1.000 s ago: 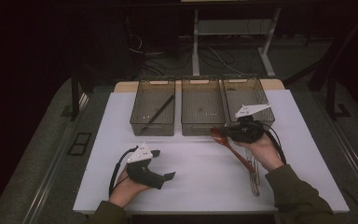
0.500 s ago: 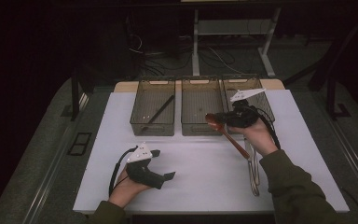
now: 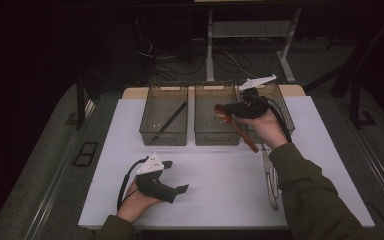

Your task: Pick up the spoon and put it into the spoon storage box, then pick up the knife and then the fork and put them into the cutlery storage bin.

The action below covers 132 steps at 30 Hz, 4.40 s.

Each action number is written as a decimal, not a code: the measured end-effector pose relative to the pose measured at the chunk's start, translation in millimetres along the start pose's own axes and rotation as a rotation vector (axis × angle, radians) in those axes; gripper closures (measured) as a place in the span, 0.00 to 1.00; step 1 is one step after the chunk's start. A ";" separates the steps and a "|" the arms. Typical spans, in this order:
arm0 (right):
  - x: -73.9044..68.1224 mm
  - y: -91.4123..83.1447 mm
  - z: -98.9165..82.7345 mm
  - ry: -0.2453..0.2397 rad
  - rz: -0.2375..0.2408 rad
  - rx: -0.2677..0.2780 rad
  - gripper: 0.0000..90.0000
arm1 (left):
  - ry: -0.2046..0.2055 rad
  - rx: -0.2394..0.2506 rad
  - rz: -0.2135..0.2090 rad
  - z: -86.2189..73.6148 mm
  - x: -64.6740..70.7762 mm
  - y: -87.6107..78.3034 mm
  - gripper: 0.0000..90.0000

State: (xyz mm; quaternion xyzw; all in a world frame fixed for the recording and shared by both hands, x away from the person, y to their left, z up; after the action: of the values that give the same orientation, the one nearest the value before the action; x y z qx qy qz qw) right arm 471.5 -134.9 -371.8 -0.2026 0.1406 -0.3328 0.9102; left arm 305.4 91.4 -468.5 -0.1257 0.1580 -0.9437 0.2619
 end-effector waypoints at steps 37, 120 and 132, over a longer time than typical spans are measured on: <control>48.9 98.5 9.4 0.026 -0.122 -0.049 0.93 | 0.017 -0.007 -0.035 0.3 6.2 4.0 0.00; -17.4 -95.5 -112.8 0.039 0.031 0.053 0.46 | 0.014 -0.013 -0.011 -1.0 1.9 2.3 0.00; -16.0 -110.8 -151.5 0.045 -0.013 -0.044 0.65 | 0.021 -0.017 -0.013 -1.0 2.9 1.5 0.00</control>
State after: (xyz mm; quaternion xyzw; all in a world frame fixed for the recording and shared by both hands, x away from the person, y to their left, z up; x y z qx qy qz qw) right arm 339.6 -243.1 -451.8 -0.2160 0.1668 -0.3400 0.8999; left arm 303.3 88.9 -469.5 -0.1191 0.1678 -0.9453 0.2530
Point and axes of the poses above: each handheld gripper's, and its own axes: y roughly forward along the jaws, z roughly out of its top, x roughly to its right, the point moved 7 cm from there along y, roughly forward along the jaws, and after that the axes turned 8 degrees about x, right-handed, at the moved point
